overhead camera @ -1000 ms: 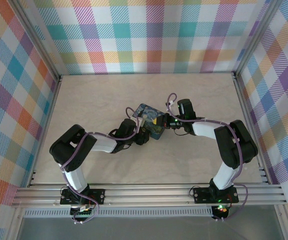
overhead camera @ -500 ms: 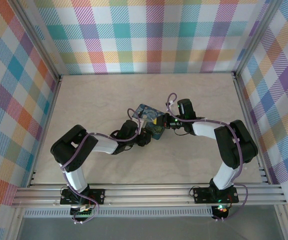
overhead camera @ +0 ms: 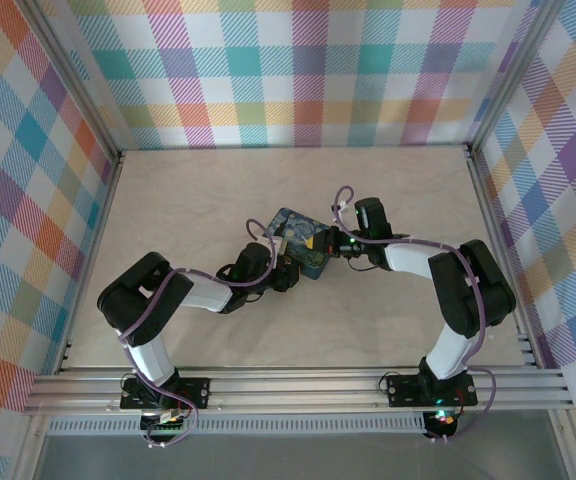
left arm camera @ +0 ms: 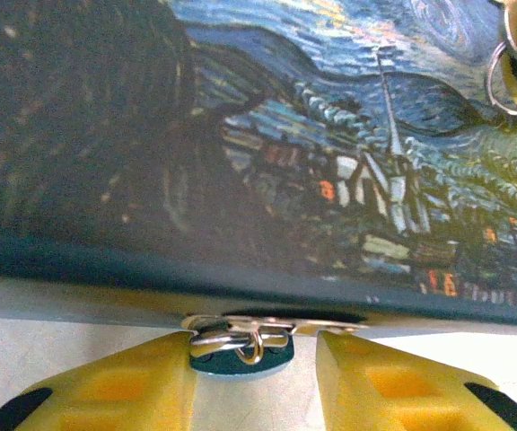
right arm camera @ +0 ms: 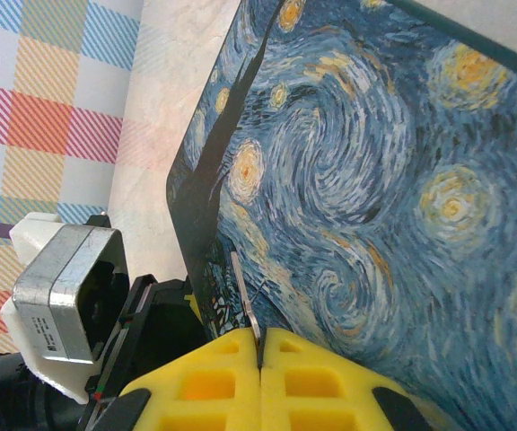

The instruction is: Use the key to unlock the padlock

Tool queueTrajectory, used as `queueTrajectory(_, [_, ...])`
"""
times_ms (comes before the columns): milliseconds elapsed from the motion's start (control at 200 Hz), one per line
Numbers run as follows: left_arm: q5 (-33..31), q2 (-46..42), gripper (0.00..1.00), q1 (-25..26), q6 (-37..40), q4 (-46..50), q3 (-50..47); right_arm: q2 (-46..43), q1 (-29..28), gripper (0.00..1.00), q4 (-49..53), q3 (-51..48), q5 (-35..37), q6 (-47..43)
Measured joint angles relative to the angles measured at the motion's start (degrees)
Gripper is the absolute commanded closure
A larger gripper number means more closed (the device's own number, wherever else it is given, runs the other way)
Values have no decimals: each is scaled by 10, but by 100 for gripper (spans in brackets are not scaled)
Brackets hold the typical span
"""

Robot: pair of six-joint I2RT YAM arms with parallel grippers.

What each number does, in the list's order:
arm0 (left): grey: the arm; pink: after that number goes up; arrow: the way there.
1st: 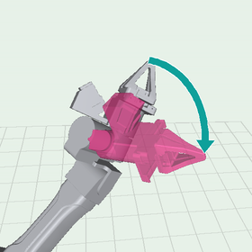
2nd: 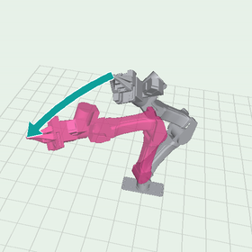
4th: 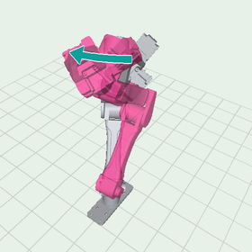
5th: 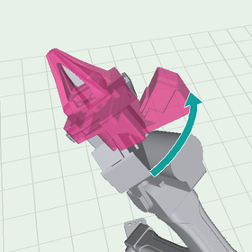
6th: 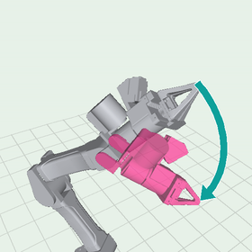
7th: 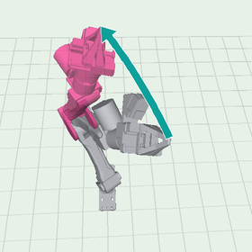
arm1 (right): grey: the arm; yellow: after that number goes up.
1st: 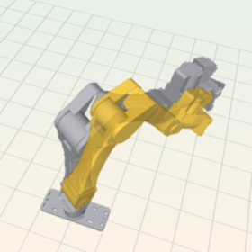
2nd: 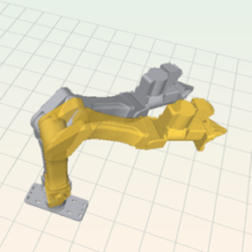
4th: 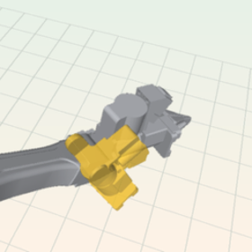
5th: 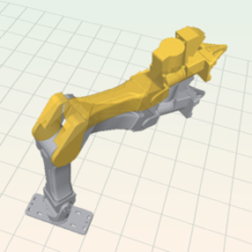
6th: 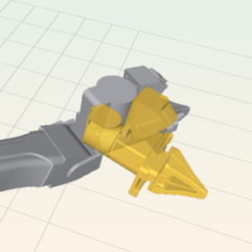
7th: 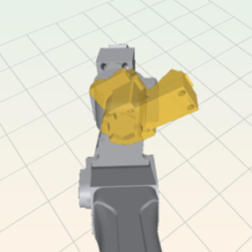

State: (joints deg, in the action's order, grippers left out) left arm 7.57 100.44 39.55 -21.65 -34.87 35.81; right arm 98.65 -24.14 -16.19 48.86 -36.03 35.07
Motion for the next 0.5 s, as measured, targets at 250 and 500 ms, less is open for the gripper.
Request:
queueTrajectory(250, [0,0,69,0,0,0,0,0,0,100,0,0,0,0])
queueTrajectory(500, [1,0,76,-1,0,2,0,0,0,100,0,0,0,0])
